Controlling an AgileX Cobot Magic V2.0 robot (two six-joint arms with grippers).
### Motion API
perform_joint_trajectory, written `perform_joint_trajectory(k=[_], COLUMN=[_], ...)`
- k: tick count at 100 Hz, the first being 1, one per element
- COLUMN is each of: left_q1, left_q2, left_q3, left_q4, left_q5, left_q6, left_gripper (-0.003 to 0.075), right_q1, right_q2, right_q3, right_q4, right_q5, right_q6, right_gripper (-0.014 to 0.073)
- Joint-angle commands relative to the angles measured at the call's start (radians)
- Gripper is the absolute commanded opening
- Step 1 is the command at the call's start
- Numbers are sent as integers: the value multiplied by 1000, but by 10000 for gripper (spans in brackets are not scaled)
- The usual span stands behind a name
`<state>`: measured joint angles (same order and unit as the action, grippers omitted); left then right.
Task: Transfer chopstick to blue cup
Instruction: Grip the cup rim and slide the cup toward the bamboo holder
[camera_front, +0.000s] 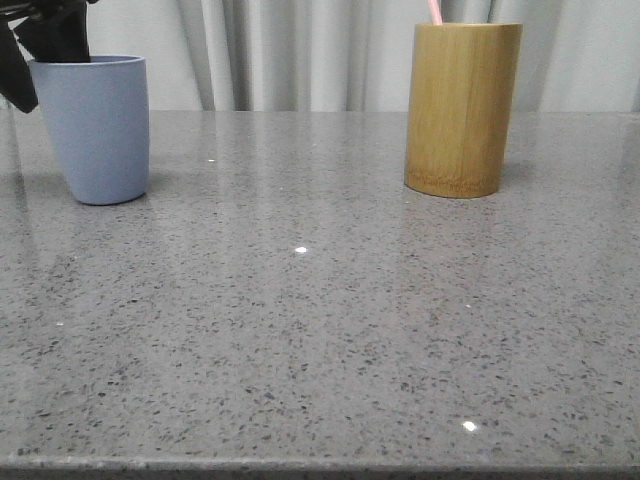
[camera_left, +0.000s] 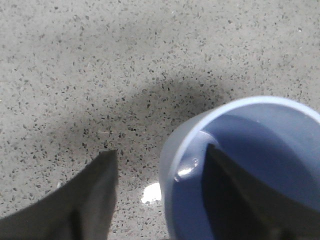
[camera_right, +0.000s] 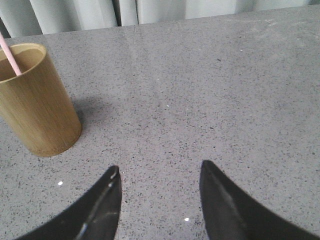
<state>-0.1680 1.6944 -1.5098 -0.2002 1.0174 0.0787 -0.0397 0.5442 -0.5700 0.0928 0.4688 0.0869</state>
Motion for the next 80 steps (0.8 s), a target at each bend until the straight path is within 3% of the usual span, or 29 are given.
perform_joint_trajectory(k=[1,18,49,80], left_q1=[-6,-6,-30,-176], left_q2=[-38,-38,-20,99], left_q3=[-36,-36,-92,-266], left_q4=[-16,-18,-71,-71], left_q5=[-29,-29,-41,-29], left_q6=[-21,-21,-21,-21], left_gripper=[247,-21,-19,-19], right_q1=[-5,-5,-5,-5], right_q2=[9,9,9,9], right_q3=[-38,-38,-38,-38], right_q4=[3,3,3,3], right_q5=[-71,-71,-70,-69], right_q6=[-10,-10,-10,-10], right_gripper=[381,381,381,381])
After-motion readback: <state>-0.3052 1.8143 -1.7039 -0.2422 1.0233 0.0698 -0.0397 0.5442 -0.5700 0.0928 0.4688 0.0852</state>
